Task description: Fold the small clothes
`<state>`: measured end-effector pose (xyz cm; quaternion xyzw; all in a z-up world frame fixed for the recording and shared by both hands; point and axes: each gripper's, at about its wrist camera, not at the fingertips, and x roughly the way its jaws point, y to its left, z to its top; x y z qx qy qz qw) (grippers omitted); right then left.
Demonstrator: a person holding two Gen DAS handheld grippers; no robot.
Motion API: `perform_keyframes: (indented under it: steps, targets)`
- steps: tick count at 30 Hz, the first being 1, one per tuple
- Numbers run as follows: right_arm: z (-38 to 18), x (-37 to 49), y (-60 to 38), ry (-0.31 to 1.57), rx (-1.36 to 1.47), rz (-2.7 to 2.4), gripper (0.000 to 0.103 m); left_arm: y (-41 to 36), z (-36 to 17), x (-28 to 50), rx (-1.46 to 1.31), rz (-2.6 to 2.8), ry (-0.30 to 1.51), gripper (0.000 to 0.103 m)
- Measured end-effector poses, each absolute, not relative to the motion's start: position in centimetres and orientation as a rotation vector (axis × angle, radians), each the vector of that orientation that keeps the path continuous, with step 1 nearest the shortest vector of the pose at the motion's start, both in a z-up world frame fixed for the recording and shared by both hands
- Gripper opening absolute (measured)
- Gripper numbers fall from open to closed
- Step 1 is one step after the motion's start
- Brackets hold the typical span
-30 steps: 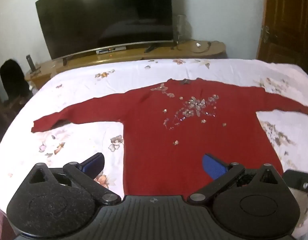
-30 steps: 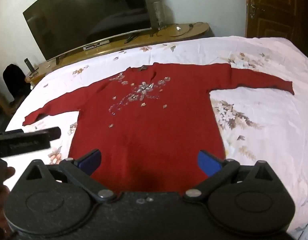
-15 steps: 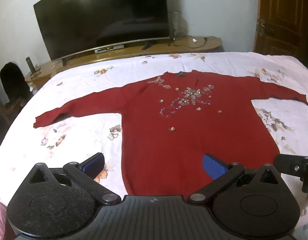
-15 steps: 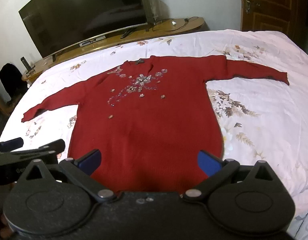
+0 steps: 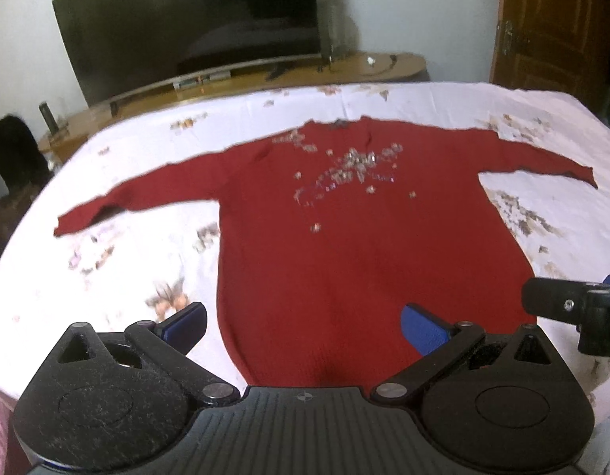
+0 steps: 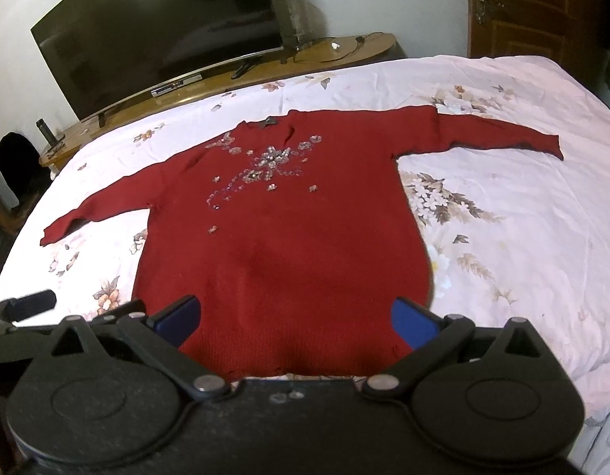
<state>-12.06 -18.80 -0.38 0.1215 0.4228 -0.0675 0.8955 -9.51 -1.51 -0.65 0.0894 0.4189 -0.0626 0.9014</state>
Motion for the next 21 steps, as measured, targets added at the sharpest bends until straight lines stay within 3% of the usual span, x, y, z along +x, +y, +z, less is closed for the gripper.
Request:
perform_keyframes:
  steps: [21]
  targets:
    - [-1.11, -13.00, -18.72, 0.893, 0.209, -0.151, 0.103, -1.38, -0.90, -9.59, 0.159, -0.124, 0.939, 0.103]
